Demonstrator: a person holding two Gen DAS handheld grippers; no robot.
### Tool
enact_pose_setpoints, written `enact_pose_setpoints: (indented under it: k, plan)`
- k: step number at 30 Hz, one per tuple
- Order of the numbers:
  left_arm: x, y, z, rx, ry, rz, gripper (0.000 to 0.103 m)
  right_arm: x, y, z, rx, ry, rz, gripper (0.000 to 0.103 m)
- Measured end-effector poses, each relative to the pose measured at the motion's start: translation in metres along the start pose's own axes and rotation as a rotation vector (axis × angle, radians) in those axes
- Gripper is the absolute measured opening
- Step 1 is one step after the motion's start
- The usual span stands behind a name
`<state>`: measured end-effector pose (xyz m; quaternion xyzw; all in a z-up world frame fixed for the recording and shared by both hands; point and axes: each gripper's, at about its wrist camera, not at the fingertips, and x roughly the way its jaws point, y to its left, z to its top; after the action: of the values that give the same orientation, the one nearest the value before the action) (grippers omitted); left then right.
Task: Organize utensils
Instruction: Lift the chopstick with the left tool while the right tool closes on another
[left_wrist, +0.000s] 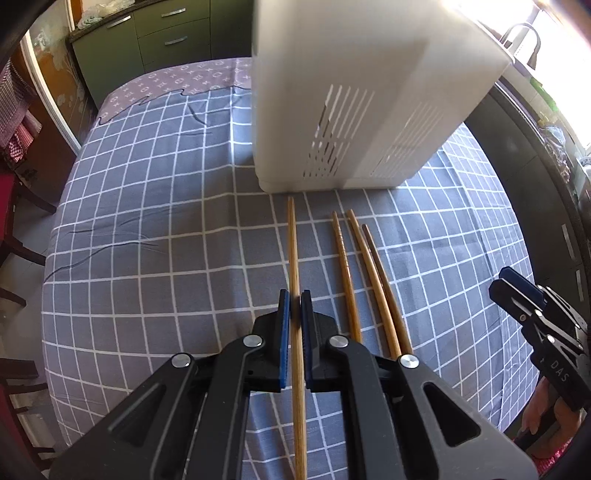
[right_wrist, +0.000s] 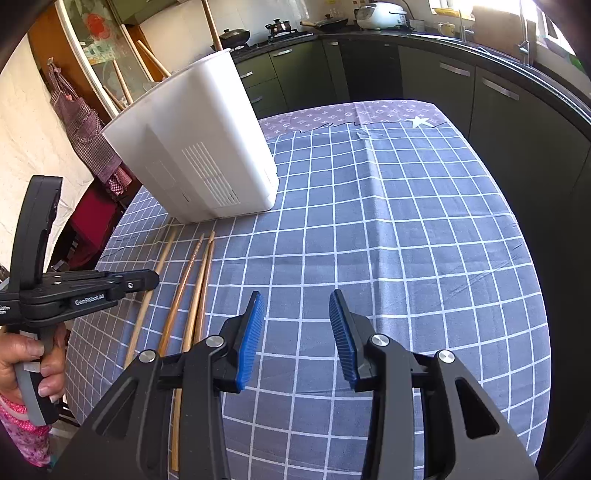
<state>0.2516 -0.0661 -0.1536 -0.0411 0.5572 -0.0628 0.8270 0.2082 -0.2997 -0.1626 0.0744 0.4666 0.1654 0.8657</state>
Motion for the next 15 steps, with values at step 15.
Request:
enact_pose_setpoints:
  k: [15]
  plan:
    - [-0.109, 0.013, -0.031, 0.034, -0.363, -0.009, 0.006, 0.026, 0.032, 0.016, -0.077, 0.061, 0.047, 0.034]
